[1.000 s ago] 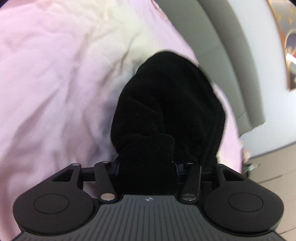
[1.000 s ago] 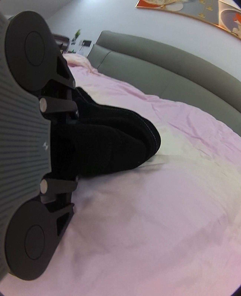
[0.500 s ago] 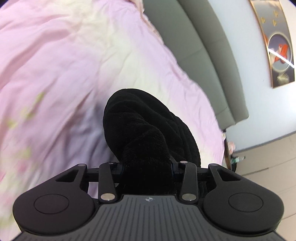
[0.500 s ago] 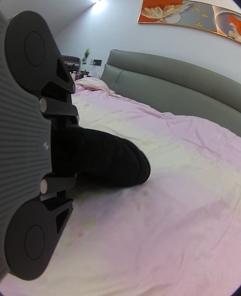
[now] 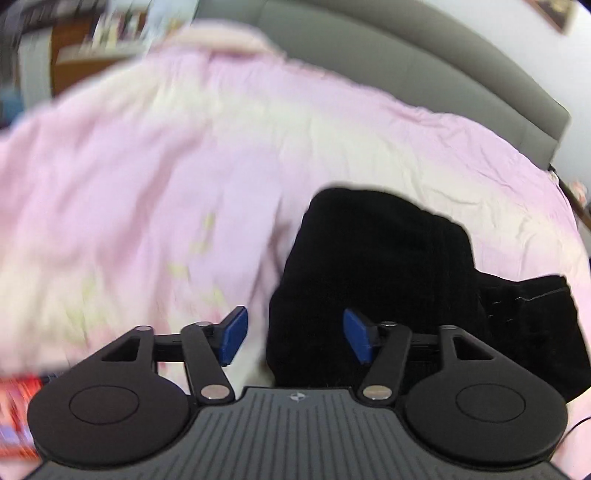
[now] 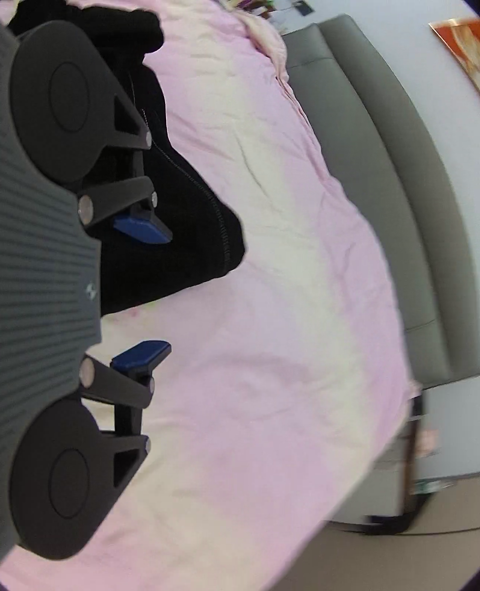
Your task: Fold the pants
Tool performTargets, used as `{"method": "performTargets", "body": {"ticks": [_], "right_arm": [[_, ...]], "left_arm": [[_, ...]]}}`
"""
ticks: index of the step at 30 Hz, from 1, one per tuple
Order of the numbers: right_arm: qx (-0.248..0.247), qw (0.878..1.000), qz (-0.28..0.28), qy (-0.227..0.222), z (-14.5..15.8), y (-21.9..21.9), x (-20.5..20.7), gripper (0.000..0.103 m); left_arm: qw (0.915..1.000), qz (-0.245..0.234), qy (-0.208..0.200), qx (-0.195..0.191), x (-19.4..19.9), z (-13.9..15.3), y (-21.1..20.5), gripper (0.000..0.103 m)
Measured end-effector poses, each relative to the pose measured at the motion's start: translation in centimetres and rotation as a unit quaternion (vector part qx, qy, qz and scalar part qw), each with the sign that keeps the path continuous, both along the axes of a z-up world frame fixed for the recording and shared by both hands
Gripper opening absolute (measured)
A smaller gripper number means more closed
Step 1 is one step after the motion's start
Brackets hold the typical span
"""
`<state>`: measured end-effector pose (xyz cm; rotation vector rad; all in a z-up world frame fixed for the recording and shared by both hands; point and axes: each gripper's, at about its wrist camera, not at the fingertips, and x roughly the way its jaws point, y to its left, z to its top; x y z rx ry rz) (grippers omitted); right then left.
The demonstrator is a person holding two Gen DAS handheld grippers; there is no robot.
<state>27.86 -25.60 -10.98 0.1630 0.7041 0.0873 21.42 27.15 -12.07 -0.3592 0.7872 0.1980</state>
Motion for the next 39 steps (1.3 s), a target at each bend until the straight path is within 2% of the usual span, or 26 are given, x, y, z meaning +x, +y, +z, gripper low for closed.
{"method": "performTargets", "body": {"ticks": [1,3,5,7,10,11,14,16,17,18,19,20,22,23,25,27,28,30,32,33,35,39], "right_arm": [[0.006,0.999,0.031,-0.018,0.7,1.3,-0.5,0.057],[0.059,0.993,0.102,-0.008,1.0,3.9,-0.6,0.057],[0.113,0.978,0.167,0.044,0.0,7.6,-0.2,0.057],[0.157,0.961,0.203,0.1,-1.4,11.2,0.6,0.057],[0.229,0.933,0.224,0.164,-3.9,16.4,2.1,0.058],[0.245,0.927,0.222,0.176,-4.6,17.8,2.5,0.062],[0.262,0.92,0.208,0.203,-6.7,21.3,4.1,0.072],[0.272,0.914,0.198,0.227,-8.1,23.7,4.9,0.068],[0.293,0.905,0.2,0.234,-8.6,24.4,5.2,0.054],[0.311,0.897,0.204,0.237,-9.1,25.0,5.4,0.047],[0.313,0.897,0.206,0.235,-9.4,25.8,5.7,0.037],[0.3,0.903,0.212,0.222,-9.2,26.1,5.8,0.025],[0.282,0.908,0.227,0.212,-8.7,26.6,6.1,0.02],[0.286,0.905,0.235,0.208,-8.0,26.1,6.5,0.017],[0.302,0.903,0.253,0.173,-6.1,24.7,6.6,0.015],[0.316,0.902,0.247,0.159,-5.1,22.9,6.7,0.015],[0.316,0.903,0.234,0.174,-5.4,22.2,6.8,0.015],[0.297,0.907,0.212,0.211,-7.1,21.6,6.9,0.018],[0.259,0.919,0.191,0.227,-9.4,22.2,7.0,0.022],[0.26,0.921,0.19,0.22,-9.9,22.1,6.8,0.023],[0.257,0.922,0.198,0.212,-9.5,22.1,6.8,0.037],[0.184,0.935,0.24,0.183,-7.1,22.6,5.9,0.038]], "left_arm": [[0.9997,-0.014,-0.015,0.01,0.0,0.4,-0.2,0.08],[0.9988,-0.043,-0.024,-0.003,1.1,0.0,-0.6,0.081],[0.9978,-0.058,-0.018,-0.026,2.3,-1.5,-0.8,0.081],[0.997,-0.055,-0.011,-0.054,2.9,-3.3,-0.7,0.077],[0.9956,-0.04,-0.001,-0.084,2.2,-4.4,-0.1,0.074],[0.9951,-0.042,-0.002,-0.089,2.1,-4.6,0.0,0.074],[0.9938,-0.042,0.0,-0.103,2.0,-5.0,0.4,0.074],[0.9914,-0.04,-0.001,-0.124,2.0,-5.1,0.9,0.075],[0.9897,-0.04,0.0,-0.137,2.1,-5.3,1.2,0.077],[0.9882,-0.04,0.002,-0.148,2.1,-5.4,1.4,0.078],[0.9867,-0.04,0.005,-0.158,2.1,-5.7,1.6,0.078],[0.9856,-0.037,0.01,-0.165,2.2,-5.9,1.8,0.078],[0.9837,-0.036,0.008,-0.176,2.1,-5.9,2.0,0.078],[0.9823,-0.04,0.005,-0.183,2.0,-5.9,2.0,0.078],[0.9769,-0.056,-0.004,-0.206,1.7,-5.5,1.8,0.078],[0.9731,-0.081,-0.012,-0.215,1.6,-5.3,1.0,0.08],[0.9756,-0.09,-0.008,-0.2,1.7,-5.1,0.3,0.08],[0.9839,-0.106,0.012,-0.143,2.2,-5.0,-1.0,0.08],[0.9863,-0.119,0.027,-0.111,2.5,-5.3,-2.0,0.08],[0.9874,-0.123,0.028,-0.094,2.6,-5.3,-2.5,0.08],[0.9885,-0.131,0.033,-0.068,2.5,-5.2,-3.2,0.08],[0.9889,-0.13,0.033,-0.063,2.5,-5.1,-3.5,0.08]]}}
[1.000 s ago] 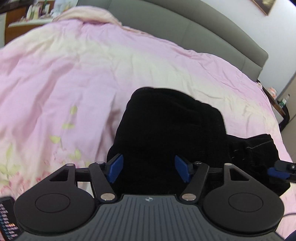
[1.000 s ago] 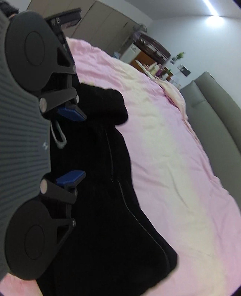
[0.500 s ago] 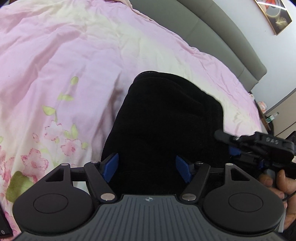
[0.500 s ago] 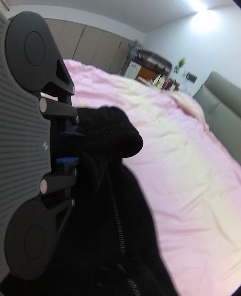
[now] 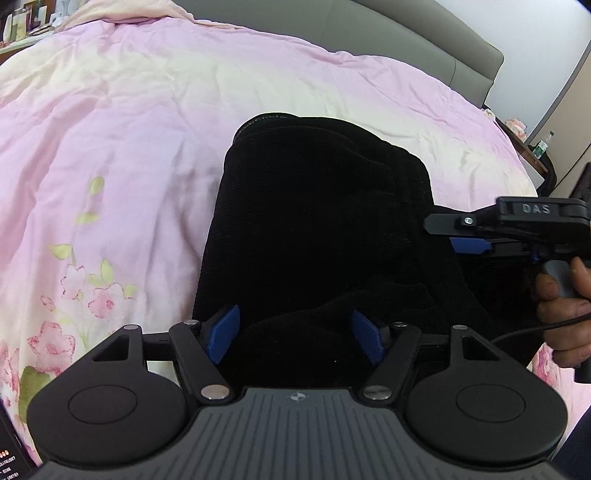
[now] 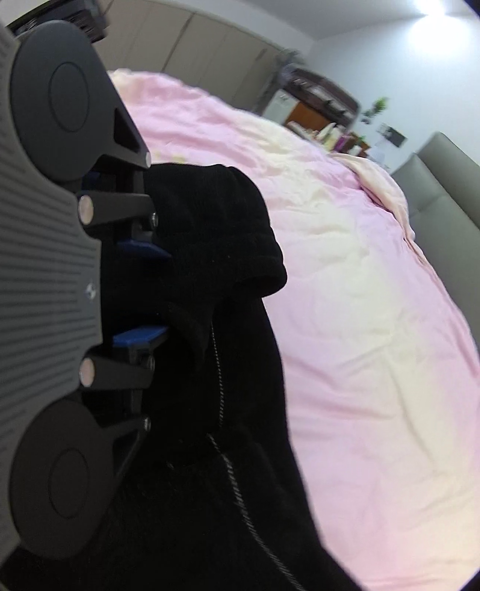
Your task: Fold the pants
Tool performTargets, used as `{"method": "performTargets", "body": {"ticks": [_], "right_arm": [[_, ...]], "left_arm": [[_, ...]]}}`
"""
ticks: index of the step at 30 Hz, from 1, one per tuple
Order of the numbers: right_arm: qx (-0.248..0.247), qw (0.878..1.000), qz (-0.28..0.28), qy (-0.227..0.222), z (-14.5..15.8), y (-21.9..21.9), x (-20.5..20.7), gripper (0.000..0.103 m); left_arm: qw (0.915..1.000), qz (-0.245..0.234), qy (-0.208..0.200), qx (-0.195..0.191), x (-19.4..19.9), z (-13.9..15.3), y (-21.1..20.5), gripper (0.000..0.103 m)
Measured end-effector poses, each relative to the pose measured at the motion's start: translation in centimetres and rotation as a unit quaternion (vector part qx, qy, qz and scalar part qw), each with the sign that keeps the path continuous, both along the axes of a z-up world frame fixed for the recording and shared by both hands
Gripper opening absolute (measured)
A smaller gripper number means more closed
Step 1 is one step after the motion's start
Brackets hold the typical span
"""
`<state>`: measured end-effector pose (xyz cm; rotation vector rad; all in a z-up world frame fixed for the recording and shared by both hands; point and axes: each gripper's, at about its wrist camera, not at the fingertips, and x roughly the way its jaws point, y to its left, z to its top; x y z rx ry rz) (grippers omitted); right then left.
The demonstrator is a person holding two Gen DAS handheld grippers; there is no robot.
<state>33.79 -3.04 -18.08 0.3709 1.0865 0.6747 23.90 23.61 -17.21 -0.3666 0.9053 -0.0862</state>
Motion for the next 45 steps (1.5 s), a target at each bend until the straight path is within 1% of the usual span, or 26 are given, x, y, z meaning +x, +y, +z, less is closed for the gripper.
{"method": "performTargets", "body": {"ticks": [4,5,7,9,11,12,15,16,17,19,20,22,25,28,29,31,32,34,36,37,38,39,40,42,44,45], "right_arm": [[-0.034,0.995,0.043,-0.087,2.9,0.5,-2.7,0.038],[-0.044,0.991,0.061,-0.109,3.3,0.7,-3.8,0.038],[-0.069,0.984,0.095,-0.13,2.9,1.4,-5.5,0.037],[-0.116,0.98,0.123,-0.102,0.5,2.7,-6.4,0.037],[-0.142,0.975,0.133,-0.106,-1.2,3.7,-7.0,0.038],[-0.144,0.975,0.133,-0.105,-1.3,3.8,-6.9,0.038],[-0.132,0.98,0.128,-0.079,0.4,2.8,-6.0,0.038],[-0.127,0.981,0.124,-0.077,0.9,2.1,-6.0,0.041],[-0.126,0.982,0.117,-0.077,1.4,1.1,-6.1,0.045],[-0.129,0.983,0.101,-0.088,2.2,-1.4,-6.8,0.047],[-0.133,0.983,0.09,-0.094,2.7,-2.8,-6.9,0.05],[-0.135,0.983,0.057,-0.108,3.6,-5.7,-7.2,0.053],[-0.122,0.984,-0.015,-0.128,5.5,-11.1,-7.2,0.056],[-0.083,0.983,-0.097,-0.135,6.6,-16.7,-7.3,0.061],[-0.071,0.98,-0.128,-0.133,6.7,-18.4,-7.4,0.061],[-0.047,0.974,-0.185,-0.119,6.6,-21.4,-7.4,0.061],[-0.029,0.969,-0.221,-0.104,6.3,-23.1,-7.4,0.062],[0.008,0.96,-0.269,-0.071,5.4,-25.4,-7.2,0.064],[0.03,0.957,-0.286,-0.044,4.6,-26.5,-7.0,0.064],[0.031,0.956,-0.288,-0.04,4.4,-26.7,-6.9,0.064],[0.027,0.956,-0.288,-0.041,4.4,-26.4,-6.9,0.064],[0.025,0.957,-0.286,-0.043,4.4,-26.3,-6.8,0.064],[0.025,0.957,-0.285,-0.045,4.5,-26.2,-6.8,0.064],[0.032,0.956,-0.287,-0.044,4.3,-26.4,-6.8,0.064],[0.045,0.954,-0.293,-0.037,3.9,-26.9,-7.1,0.064],[0.051,0.953,-0.295,-0.034,3.7,-27.0,-7.1,0.064]], "left_arm": [[1.0,0.002,0.0,-0.002,0.0,-0.1,0.1,0.08],[1.0,0.002,0.0,-0.002,0.0,-0.1,0.1,0.08],[1.0,0.002,-0.001,-0.002,0.0,-0.1,0.1,0.08],[1.0,0.003,-0.003,-0.006,-0.1,-0.2,0.3,0.08],[0.9999,0.002,0.0,-0.017,-0.1,-0.3,0.5,0.08],[0.9998,0.004,-0.003,-0.018,-0.3,-0.4,0.5,0.08],[0.9998,0.006,-0.013,-0.011,-0.8,-0.3,0.6,0.08],[0.9998,0.007,-0.016,-0.009,-1.0,-0.3,0.6,0.08],[0.9998,0.008,-0.018,-0.006,-1.3,-0.3,0.5,0.08],[0.9996,0.013,-0.024,-0.001,-1.6,-0.1,0.3,0.08],[0.9994,0.019,-0.029,0.002,-1.7,0.1,0.2,0.079],[0.9984,0.031,-0.045,0.012,-2.2,0.8,0.0,0.071],[0.9947,0.032,-0.093,0.028,-3.5,3.0,-0.9,0.069],[0.9902,0.003,-0.131,0.048,-4.6,5.0,-3.3,0.075],[0.9897,-0.01,-0.133,0.052,-4.6,5.6,-4.5,0.078],[0.99,-0.034,-0.125,0.057,-4.3,5.9,-6.9,0.078],[0.9896,-0.047,-0.124,0.057,-4.1,6.0,-8.5,0.078],[0.9872,-0.07,-0.13,0.059,-3.3,6.3,-11.6,0.079],[0.983,-0.095,-0.141,0.069,-1.9,6.7,-14.9,0.079],[0.9814,-0.108,-0.142,0.072,-1.0,6.9,-16.5,0.081],[0.9814,-0.123,-0.13,0.07,0.3,6.8,-18.2,0.088],[0.9837,-0.127,-0.111,0.061,1.6,6.6,-19.4,0.086],[0.9876,-0.117,-0.094,0.045,2.8,6.3,-20.2,0.085],[0.9953,-0.072,-0.063,-0.016,4.8,5.3,-20.7,0.085],[0.9953,-0.023,-0.056,-0.076,6.3,4.5,-20.2,0.085],[0.9942,-0.004,-0.054,-0.093,7.0,4.2,-20.1,0.085]]}}
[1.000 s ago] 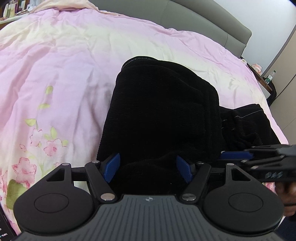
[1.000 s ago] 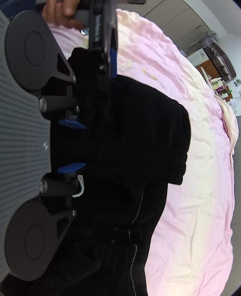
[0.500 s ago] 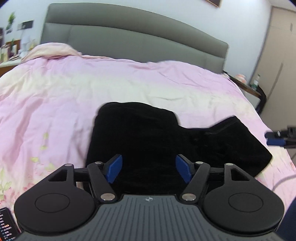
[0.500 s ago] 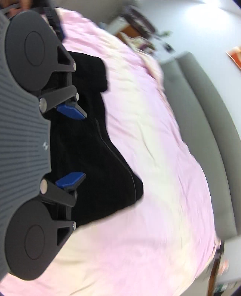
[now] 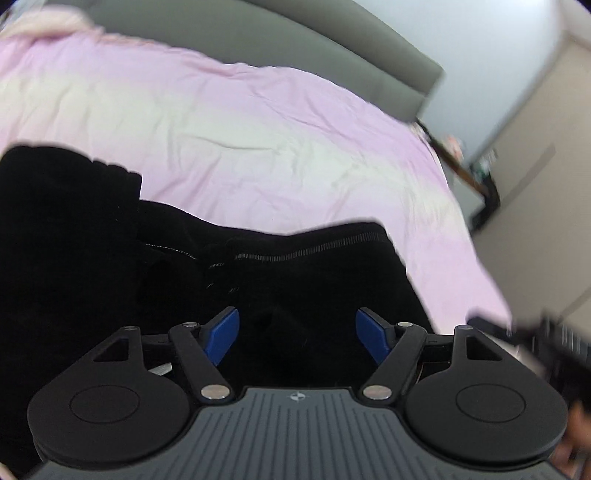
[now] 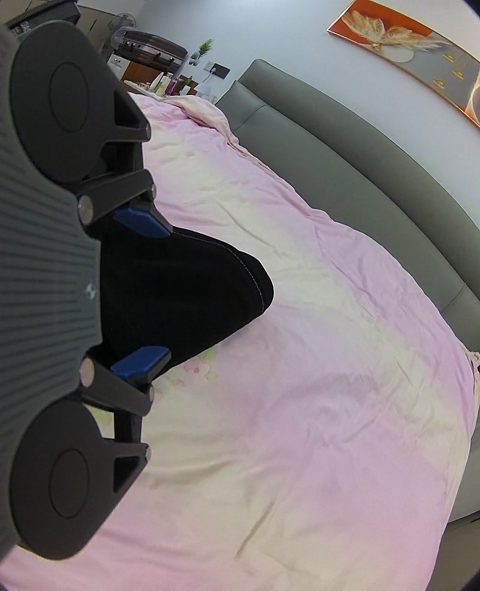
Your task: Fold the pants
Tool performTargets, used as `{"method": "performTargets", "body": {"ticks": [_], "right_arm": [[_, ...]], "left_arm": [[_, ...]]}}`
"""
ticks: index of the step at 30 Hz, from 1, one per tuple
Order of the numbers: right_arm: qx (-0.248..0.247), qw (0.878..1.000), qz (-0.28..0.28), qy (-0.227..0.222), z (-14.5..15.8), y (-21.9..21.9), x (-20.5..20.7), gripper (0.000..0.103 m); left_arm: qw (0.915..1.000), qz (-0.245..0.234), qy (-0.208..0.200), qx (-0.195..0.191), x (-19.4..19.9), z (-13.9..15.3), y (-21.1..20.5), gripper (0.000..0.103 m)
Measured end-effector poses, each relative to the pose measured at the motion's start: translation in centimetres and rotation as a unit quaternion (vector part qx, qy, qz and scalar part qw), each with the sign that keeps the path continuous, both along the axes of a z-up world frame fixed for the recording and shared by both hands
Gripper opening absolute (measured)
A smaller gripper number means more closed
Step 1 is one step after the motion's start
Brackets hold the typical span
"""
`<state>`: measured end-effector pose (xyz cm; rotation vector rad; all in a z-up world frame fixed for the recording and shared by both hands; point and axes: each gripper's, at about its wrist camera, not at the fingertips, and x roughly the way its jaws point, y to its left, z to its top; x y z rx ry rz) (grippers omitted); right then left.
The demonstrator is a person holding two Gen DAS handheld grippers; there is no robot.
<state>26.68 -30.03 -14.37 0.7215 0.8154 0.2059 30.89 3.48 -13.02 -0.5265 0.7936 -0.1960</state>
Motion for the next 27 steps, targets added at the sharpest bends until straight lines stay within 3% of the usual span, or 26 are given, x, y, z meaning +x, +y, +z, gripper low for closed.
{"method": "performTargets", "body": {"ticks": [2,5,6,8,12,17,19,21,23,27], "right_arm": [[0.013,1.0,-0.003,0.002,-0.2,-0.3,-0.1,0.064],[0.027,1.0,-0.003,0.009,-0.5,-0.9,-0.4,0.064],[0.03,0.999,-0.004,0.012,-0.6,-0.9,-0.4,0.064],[0.039,0.999,-0.006,0.015,-0.7,-1.1,-0.4,0.064],[0.056,0.998,-0.016,0.021,-1.1,-1.6,-0.4,0.065],[0.082,0.995,-0.033,0.037,-1.5,-2.2,-0.5,0.065],[0.086,0.995,-0.042,0.039,-1.5,-2.4,-0.7,0.068],[0.089,0.994,-0.05,0.043,-1.6,-2.6,-0.9,0.07],[0.097,0.993,-0.057,0.049,-1.7,-2.7,-0.9,0.07],[0.096,0.991,-0.065,0.063,-2.2,-2.6,-0.6,0.07]], "left_arm": [[0.9999,0.004,0.01,-0.008,1.4,-0.7,-0.3,0.079],[0.9978,-0.024,0.053,0.032,3.0,-2.3,-1.4,0.022],[0.9962,-0.026,0.062,0.055,3.1,-2.6,-1.8,0.02],[0.9948,-0.041,0.07,0.062,2.4,-3.1,-1.8,0.017],[0.9866,-0.071,0.079,0.124,0.3,-3.4,-2.5,0.016],[0.9839,-0.066,0.086,0.142,-0.2,-2.2,-2.8,0.018],[0.9829,-0.04,0.055,0.171,-0.6,-0.5,-3.5,0.021],[0.9807,-0.021,0.012,0.194,-1.2,1.2,-4.5,0.043],[0.9814,-0.042,-0.027,0.185,-1.5,2.4,-5.4,0.05],[0.975,-0.103,-0.032,0.194,-0.7,2.0,-7.7,0.05]]}}
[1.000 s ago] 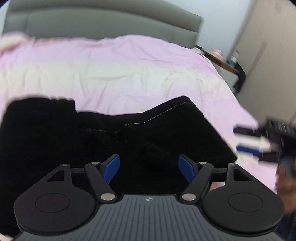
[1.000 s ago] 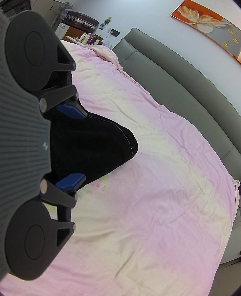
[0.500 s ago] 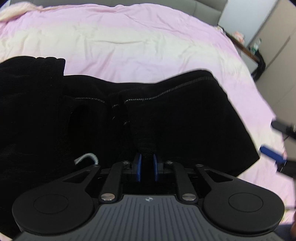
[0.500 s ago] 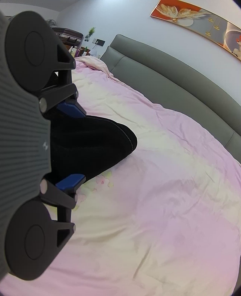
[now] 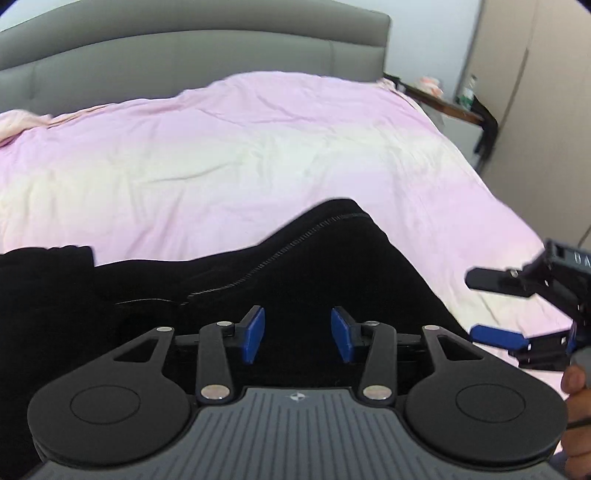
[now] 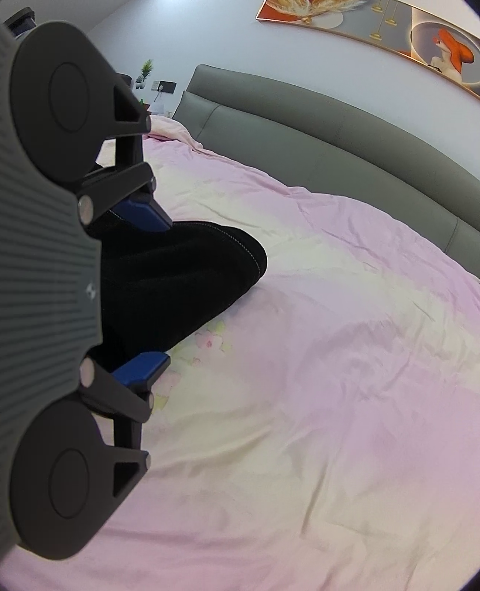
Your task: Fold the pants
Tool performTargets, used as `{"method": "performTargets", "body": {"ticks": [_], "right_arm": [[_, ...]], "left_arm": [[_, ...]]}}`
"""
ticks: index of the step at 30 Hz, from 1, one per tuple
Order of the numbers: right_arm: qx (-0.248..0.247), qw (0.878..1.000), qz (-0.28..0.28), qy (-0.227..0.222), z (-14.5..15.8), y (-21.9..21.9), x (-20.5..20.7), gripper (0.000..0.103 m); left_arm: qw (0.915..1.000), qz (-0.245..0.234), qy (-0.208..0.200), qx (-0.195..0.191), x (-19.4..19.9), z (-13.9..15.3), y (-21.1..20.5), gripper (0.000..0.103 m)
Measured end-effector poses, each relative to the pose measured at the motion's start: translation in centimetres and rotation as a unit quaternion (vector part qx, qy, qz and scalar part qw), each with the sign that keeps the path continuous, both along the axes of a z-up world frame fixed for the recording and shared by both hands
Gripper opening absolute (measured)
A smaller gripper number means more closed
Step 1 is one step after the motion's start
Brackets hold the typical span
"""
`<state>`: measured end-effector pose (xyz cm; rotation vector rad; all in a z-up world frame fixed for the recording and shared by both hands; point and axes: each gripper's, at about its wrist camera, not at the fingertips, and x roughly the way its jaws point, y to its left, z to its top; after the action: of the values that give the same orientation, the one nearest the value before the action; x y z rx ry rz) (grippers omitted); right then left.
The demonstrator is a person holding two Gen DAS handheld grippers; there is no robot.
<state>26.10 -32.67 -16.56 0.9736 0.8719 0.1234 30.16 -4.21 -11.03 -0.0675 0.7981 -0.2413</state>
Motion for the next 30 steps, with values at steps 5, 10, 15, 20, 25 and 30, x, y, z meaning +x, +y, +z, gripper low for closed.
{"method": "performTargets", "body": {"ticks": [5,10,15,20,25,30], "right_arm": [[-0.027,0.999,0.023,0.039,-1.5,1.2,2.0,0.072],[-0.059,0.994,0.083,0.05,-2.4,2.9,4.0,0.076],[-0.065,0.986,0.145,0.054,-3.6,3.0,5.9,0.063],[-0.022,0.983,0.171,0.067,-5.3,1.7,6.6,0.049],[-0.051,0.979,0.195,0.027,-3.5,2.8,5.7,0.028],[-0.074,0.976,0.2,-0.038,-0.2,4.3,4.1,0.026]], "left_arm": [[0.998,-0.044,0.034,0.031,0.2,-2.9,-0.9,0.05],[0.9912,-0.032,0.108,-0.069,1.5,-5.9,2.3,0.049],[0.9911,-0.022,0.113,-0.068,1.7,-6.1,2.6,0.04],[0.9951,-0.019,0.085,-0.048,0.6,-6.2,2.0,0.04],[0.9935,-0.011,0.076,-0.084,0.2,-6.4,3.5,0.04],[0.9906,-0.019,0.032,-0.132,-2.6,-4.0,6.2,0.049]]}}
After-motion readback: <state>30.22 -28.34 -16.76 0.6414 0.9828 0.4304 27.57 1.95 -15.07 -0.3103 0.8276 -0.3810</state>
